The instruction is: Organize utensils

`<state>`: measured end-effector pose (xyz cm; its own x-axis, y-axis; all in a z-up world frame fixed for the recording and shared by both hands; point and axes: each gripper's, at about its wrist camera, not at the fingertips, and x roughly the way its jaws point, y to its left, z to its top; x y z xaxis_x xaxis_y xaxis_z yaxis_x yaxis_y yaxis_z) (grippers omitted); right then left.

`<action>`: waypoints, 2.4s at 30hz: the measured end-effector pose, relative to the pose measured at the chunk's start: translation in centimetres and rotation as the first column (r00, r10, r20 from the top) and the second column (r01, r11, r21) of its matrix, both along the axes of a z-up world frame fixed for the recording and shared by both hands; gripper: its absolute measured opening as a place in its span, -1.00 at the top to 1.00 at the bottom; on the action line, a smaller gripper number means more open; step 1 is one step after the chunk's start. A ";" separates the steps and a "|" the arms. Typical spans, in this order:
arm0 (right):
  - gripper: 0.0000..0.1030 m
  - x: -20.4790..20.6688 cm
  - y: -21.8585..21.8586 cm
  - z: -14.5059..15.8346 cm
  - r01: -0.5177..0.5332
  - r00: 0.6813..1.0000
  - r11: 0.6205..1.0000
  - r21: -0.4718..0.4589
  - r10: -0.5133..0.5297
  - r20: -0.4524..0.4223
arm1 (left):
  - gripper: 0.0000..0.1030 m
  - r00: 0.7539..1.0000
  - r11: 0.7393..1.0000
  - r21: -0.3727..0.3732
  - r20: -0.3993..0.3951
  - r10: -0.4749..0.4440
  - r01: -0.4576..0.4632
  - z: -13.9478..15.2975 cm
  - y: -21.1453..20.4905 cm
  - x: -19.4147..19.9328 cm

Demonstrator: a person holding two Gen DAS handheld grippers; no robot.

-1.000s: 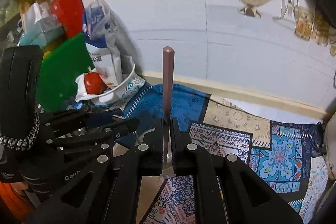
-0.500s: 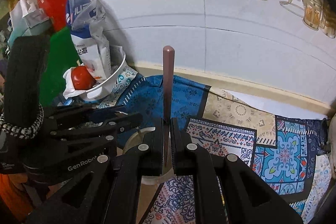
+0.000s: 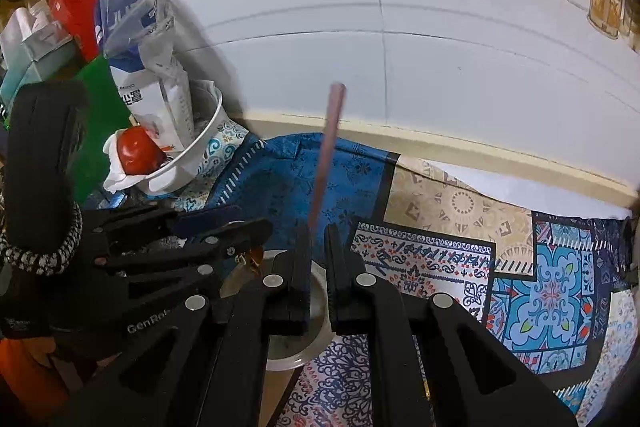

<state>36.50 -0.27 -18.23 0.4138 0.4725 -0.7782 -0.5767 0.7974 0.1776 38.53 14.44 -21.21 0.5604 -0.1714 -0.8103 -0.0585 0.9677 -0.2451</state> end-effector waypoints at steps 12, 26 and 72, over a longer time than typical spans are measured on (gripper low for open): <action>0.73 -1.5 -2.1 1.6 0.016 0.999 1.000 -0.017 -0.015 0.042 | 0.46 0.998 0.997 0.072 0.060 0.018 -0.022 3.0 -0.6 -2.1; 0.35 -5.7 -7.8 4.3 0.053 0.994 0.999 0.010 -0.054 0.100 | 0.34 0.991 0.987 0.160 0.131 -0.006 -0.015 7.1 -5.5 -7.4; 0.34 -6.3 -22.9 -8.2 0.261 0.924 0.958 -0.120 -0.284 -0.256 | 0.51 0.955 0.989 -0.088 -0.263 -0.139 0.120 -8.7 -18.9 0.2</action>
